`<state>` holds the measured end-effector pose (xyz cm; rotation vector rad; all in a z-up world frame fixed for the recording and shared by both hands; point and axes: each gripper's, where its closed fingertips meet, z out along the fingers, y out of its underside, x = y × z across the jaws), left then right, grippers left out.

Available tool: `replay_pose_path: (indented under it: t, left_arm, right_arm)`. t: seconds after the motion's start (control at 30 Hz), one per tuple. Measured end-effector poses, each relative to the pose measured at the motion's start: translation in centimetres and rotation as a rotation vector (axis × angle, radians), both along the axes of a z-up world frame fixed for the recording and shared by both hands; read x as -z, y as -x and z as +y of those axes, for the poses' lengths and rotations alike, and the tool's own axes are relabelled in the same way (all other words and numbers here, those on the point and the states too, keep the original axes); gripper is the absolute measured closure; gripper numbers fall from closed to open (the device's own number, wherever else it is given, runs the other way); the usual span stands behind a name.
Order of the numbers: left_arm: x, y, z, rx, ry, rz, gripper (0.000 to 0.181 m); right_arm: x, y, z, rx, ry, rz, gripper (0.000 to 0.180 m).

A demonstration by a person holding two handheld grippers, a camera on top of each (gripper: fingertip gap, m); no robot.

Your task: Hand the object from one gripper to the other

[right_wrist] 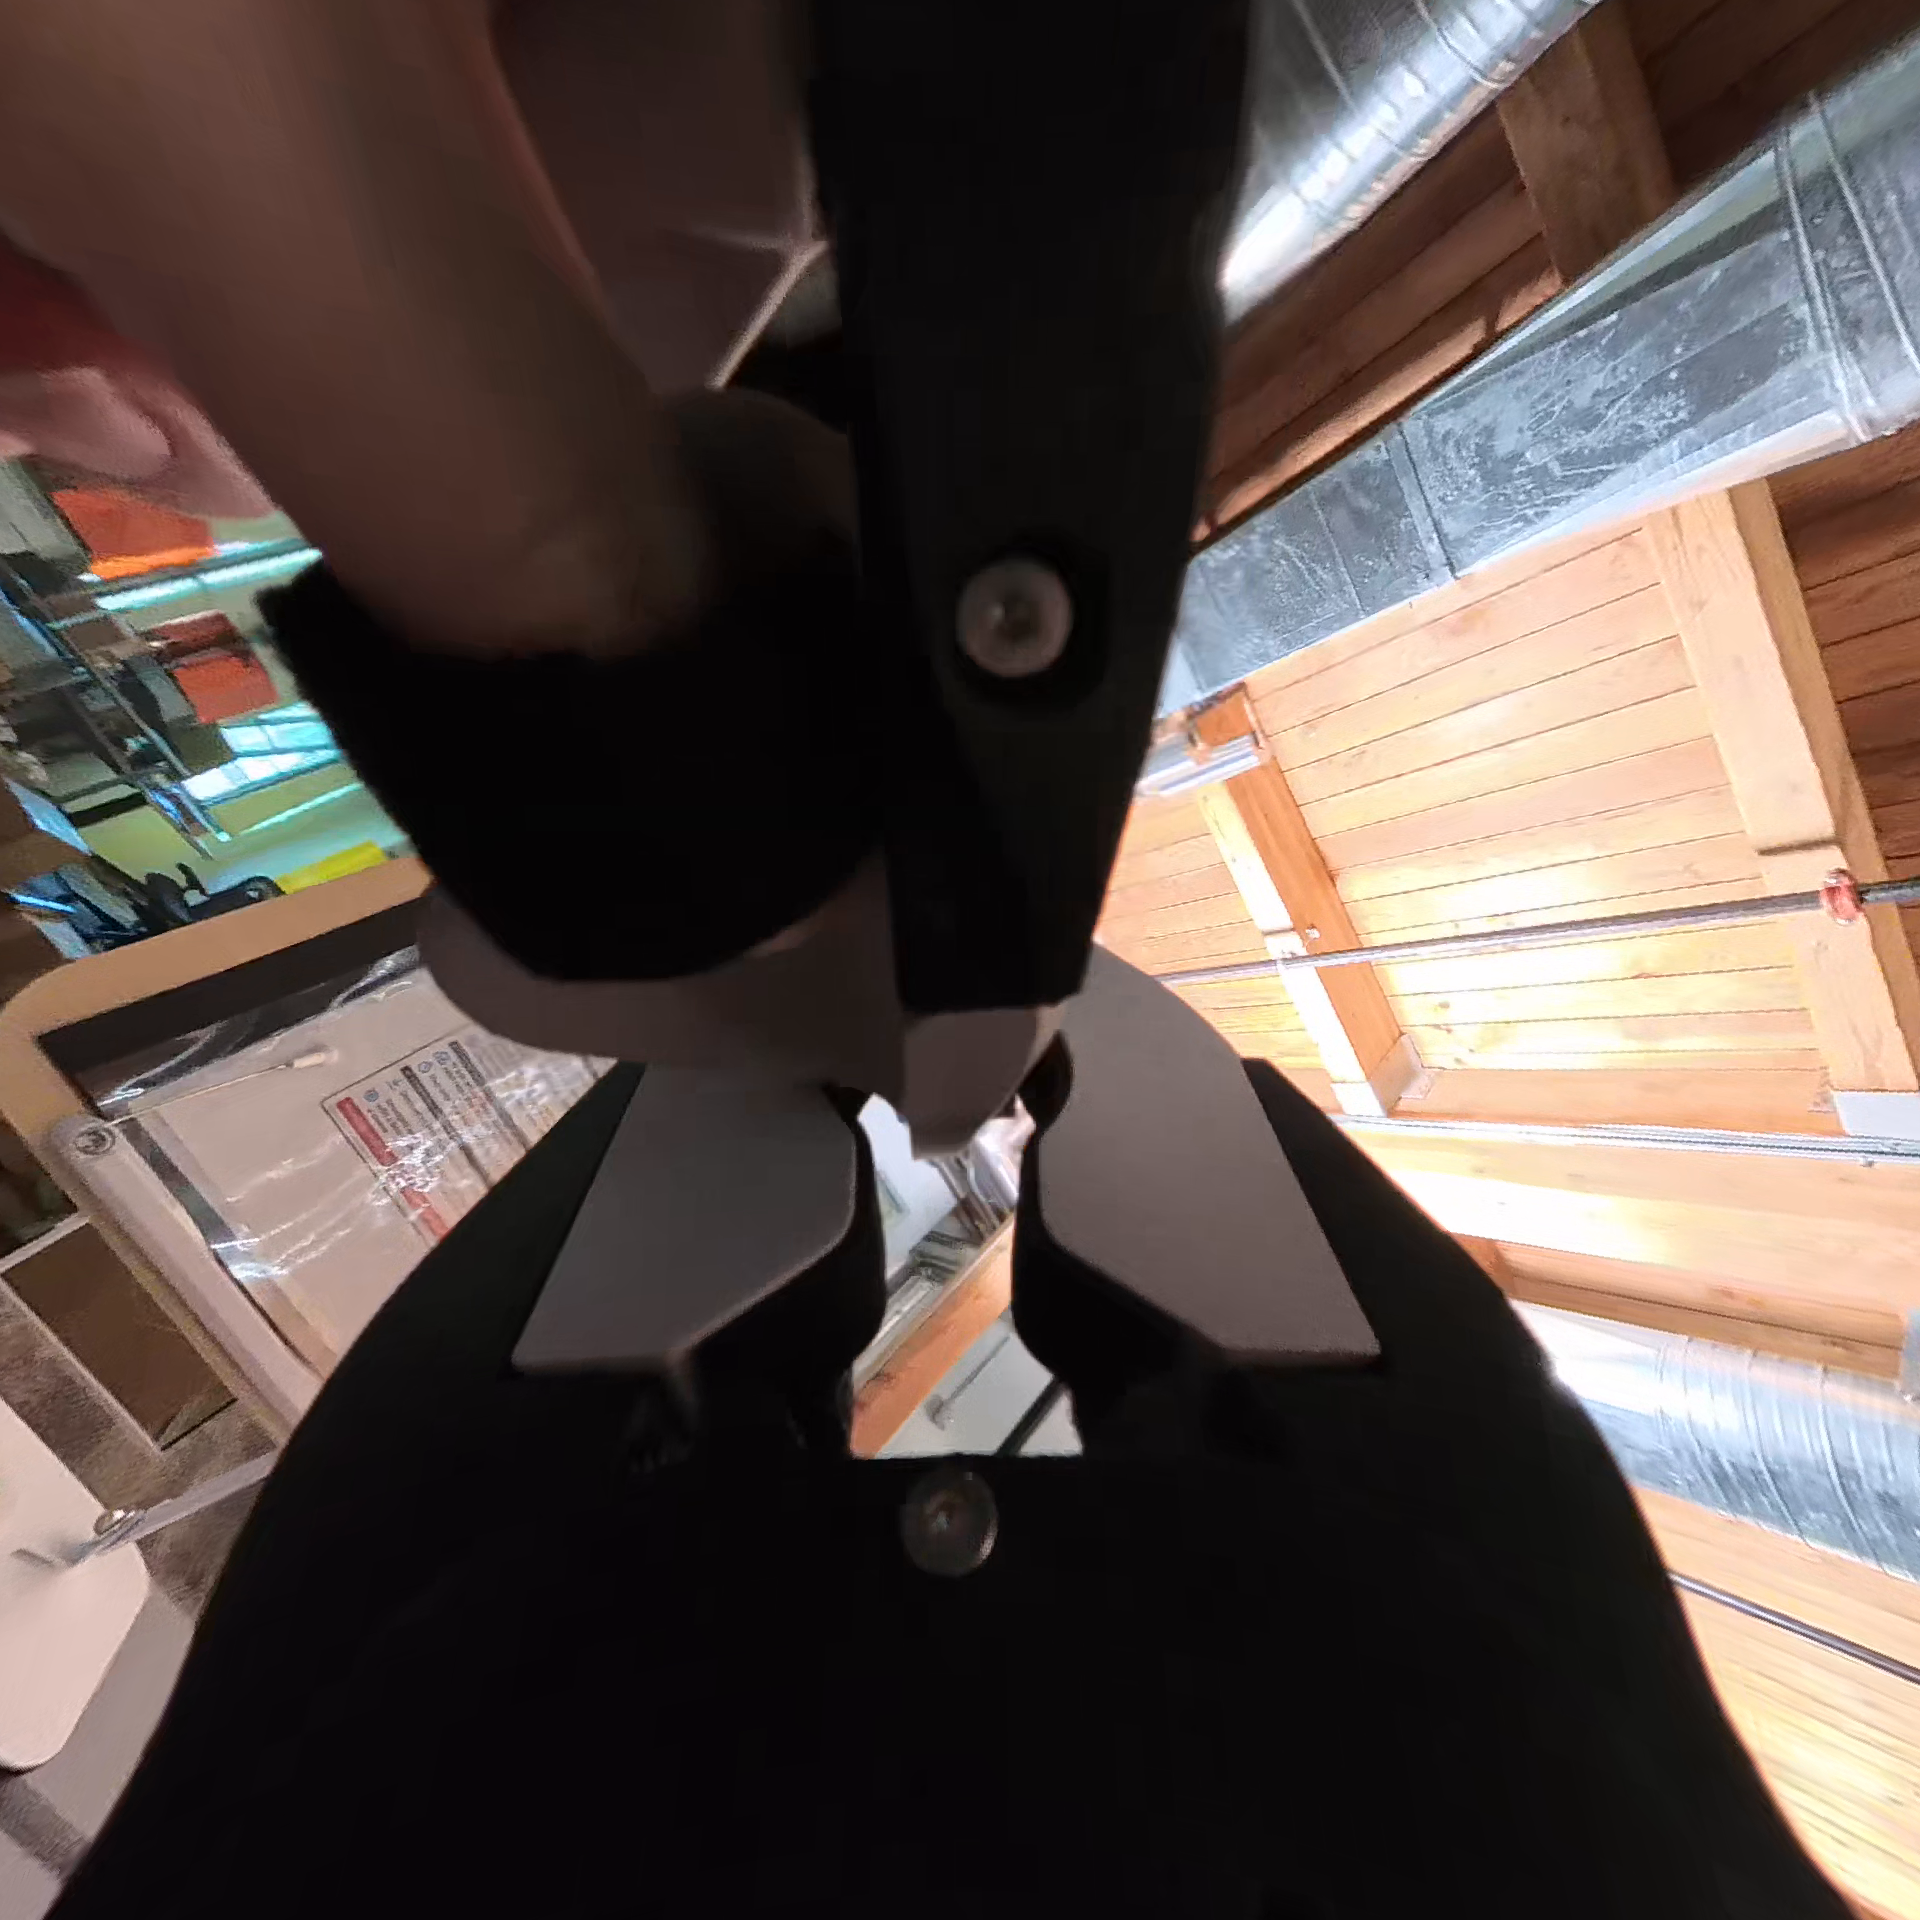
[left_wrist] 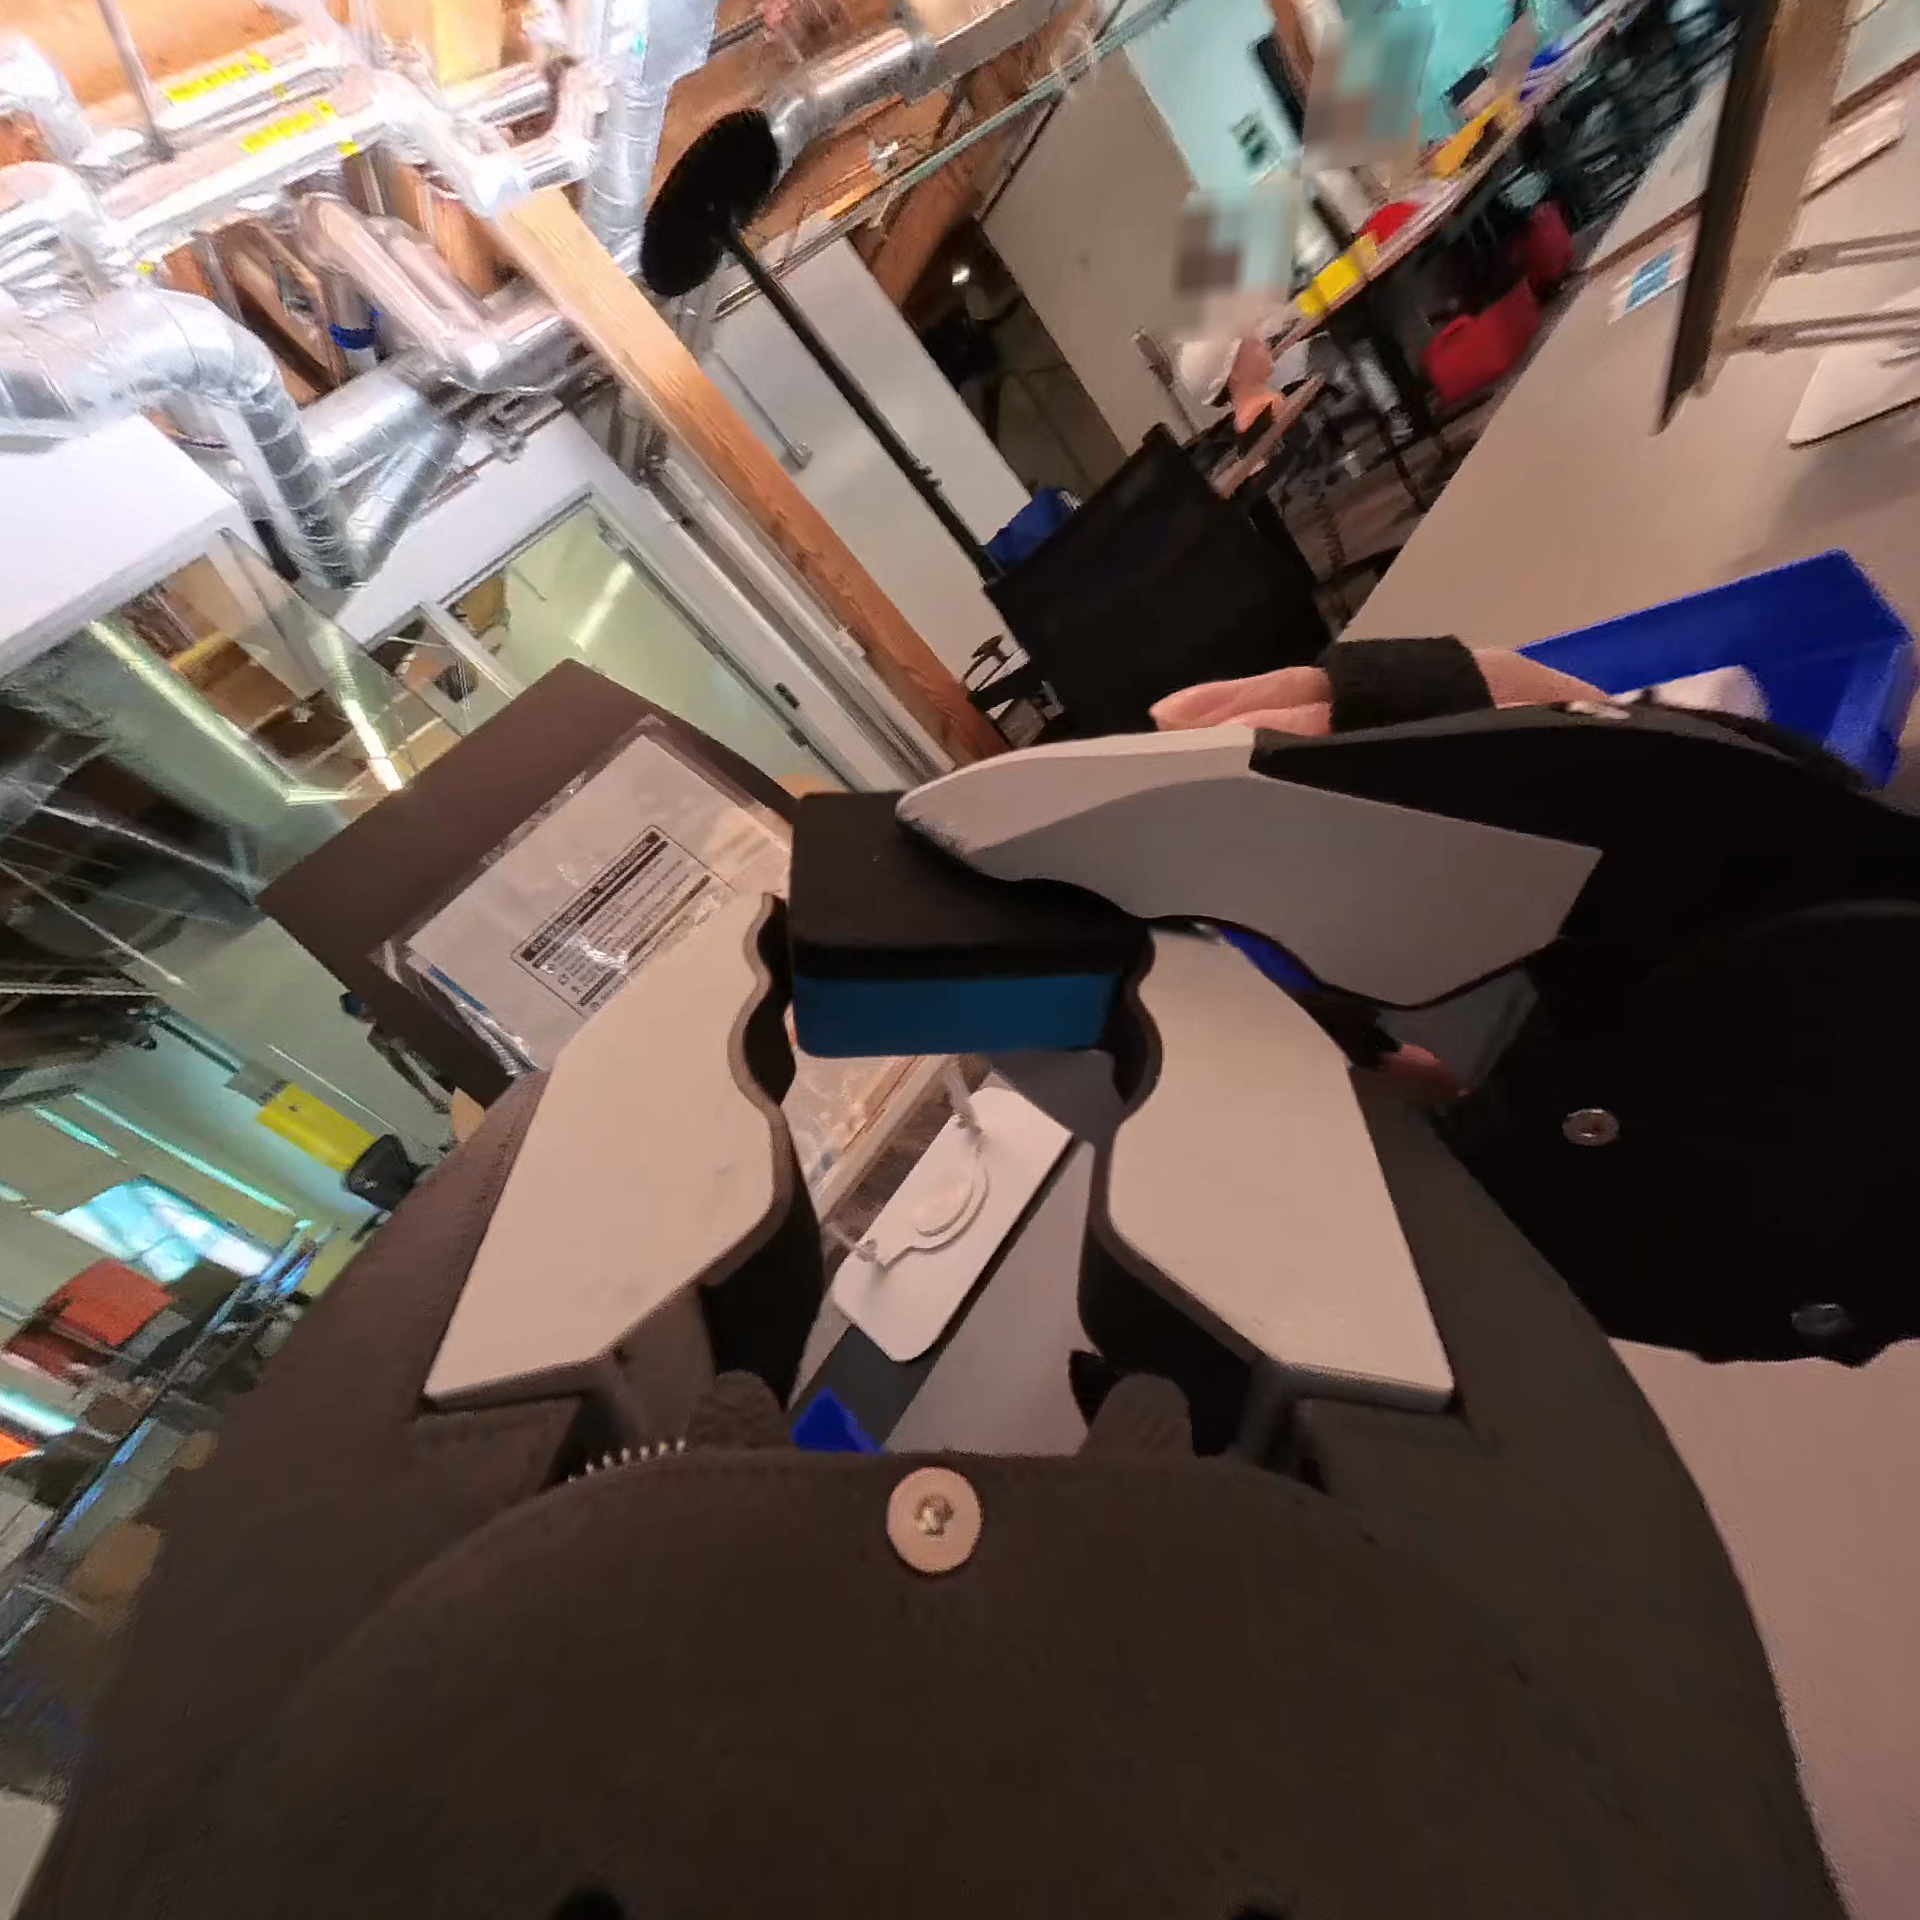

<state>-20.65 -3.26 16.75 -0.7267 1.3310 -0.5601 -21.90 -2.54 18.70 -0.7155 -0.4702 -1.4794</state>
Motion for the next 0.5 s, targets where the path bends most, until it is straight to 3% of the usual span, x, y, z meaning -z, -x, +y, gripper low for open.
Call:
replay_pose_path:
  t: [0.17, 0.33, 0.43, 0.5]
  left_arm:
    - [-0.1, 0.5, 1.1, -0.02, -0.032, 0.021, 0.121]
    - [0.0, 1.5, 0.1, 0.24, 0.217, 0.097, 0.122]
    - [1.4, 3.0, -1.5, 0.451, 0.179, 0.212, 0.121]
    - [2.7, 4.3, -3.0, 0.584, 0.064, 0.25, 0.122]
  right_arm:
    - [0.5, 0.1, 0.5, -0.124, 0.061, 0.016, 0.15]
    - [0.2, -2.9, 0.3, -0.199, 0.069, 0.111, 0.149]
    - [2.4, -3.6, 2.3, -0.463, 0.327, 0.323, 0.156]
    - [3.9, -5.5, 3.6, -0.589, 0.494, 0.657, 0.173]
